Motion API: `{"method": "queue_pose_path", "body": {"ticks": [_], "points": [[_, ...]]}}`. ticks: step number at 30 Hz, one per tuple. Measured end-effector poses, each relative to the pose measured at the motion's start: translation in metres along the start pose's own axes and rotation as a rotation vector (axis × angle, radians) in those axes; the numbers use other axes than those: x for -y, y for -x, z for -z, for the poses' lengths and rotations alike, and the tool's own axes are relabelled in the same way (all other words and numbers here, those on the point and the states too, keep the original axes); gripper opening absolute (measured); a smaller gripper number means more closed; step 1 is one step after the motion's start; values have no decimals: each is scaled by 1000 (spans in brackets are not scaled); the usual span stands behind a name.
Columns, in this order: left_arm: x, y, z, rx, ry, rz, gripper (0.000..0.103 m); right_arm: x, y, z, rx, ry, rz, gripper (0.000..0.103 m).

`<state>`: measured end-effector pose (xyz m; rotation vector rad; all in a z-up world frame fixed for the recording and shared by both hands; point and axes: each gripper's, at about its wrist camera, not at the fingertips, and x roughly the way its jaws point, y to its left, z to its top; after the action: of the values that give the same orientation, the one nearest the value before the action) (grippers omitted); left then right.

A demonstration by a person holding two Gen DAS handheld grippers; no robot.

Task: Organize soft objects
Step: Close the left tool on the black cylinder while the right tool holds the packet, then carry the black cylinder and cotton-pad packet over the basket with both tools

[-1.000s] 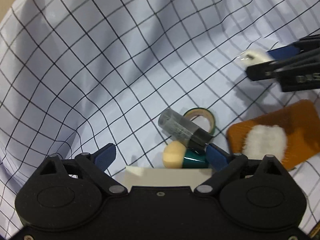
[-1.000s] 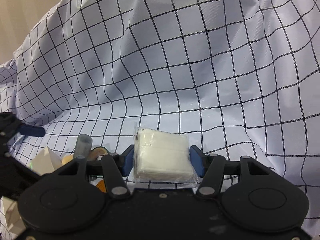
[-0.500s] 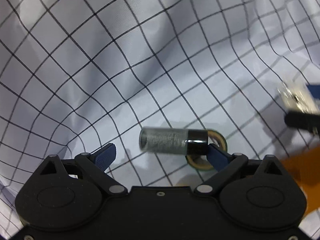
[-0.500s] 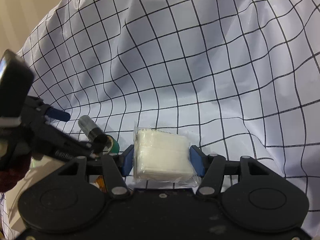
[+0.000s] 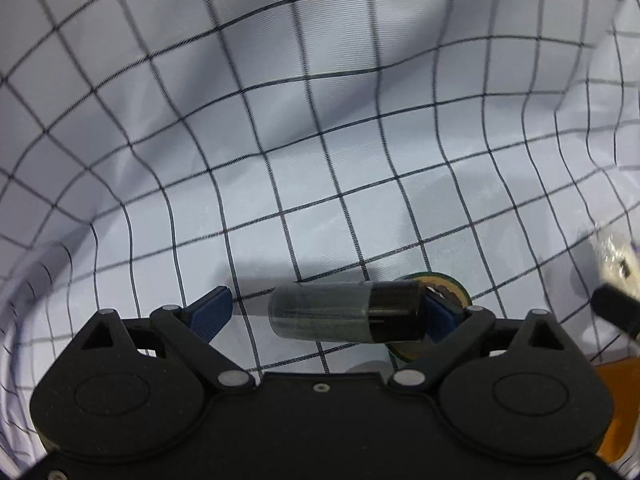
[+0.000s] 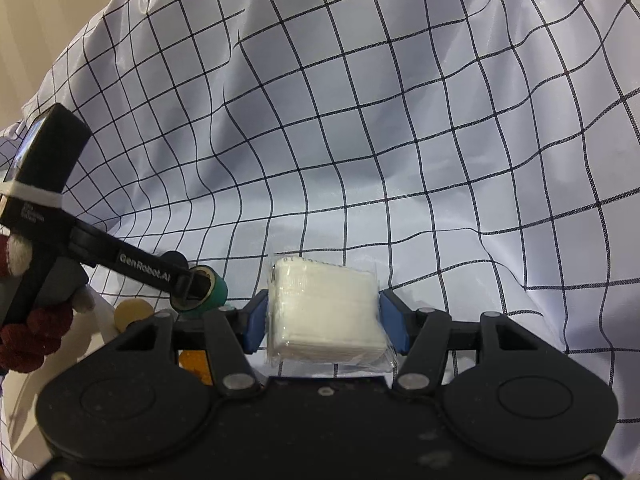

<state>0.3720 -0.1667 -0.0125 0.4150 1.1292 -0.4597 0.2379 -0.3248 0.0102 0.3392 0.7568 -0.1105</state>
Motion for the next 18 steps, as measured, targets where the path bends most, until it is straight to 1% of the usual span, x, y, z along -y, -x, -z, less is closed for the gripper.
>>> {"method": "queue_pose_path", "body": {"ticks": [1,3,4,6,7,11,17,18], "points": [[-4,-1,0,-8,22,23,85,0,0,0,0,-1,-1,58],[-13,-2,-2,-13,48,49,80,-1,0,0,1,1,-3,58],[-16,-2,-2,-10,54,51,73,-1,1,1,3,2,-2,58],[-21,0,-2,0,57,51,69,-2,2,0,7,3,0,58],[-26,1,-2,4,62,49,69,-2,3,0,10,2,3,58],[-25,12,1,22,83,44,69,-3,8,1,20,4,26,58],[-10,41,3,96,77,35,69,0,23,7,47,9,97,58],[-7,46,4,109,69,43,69,0,26,9,52,6,110,58]]}}
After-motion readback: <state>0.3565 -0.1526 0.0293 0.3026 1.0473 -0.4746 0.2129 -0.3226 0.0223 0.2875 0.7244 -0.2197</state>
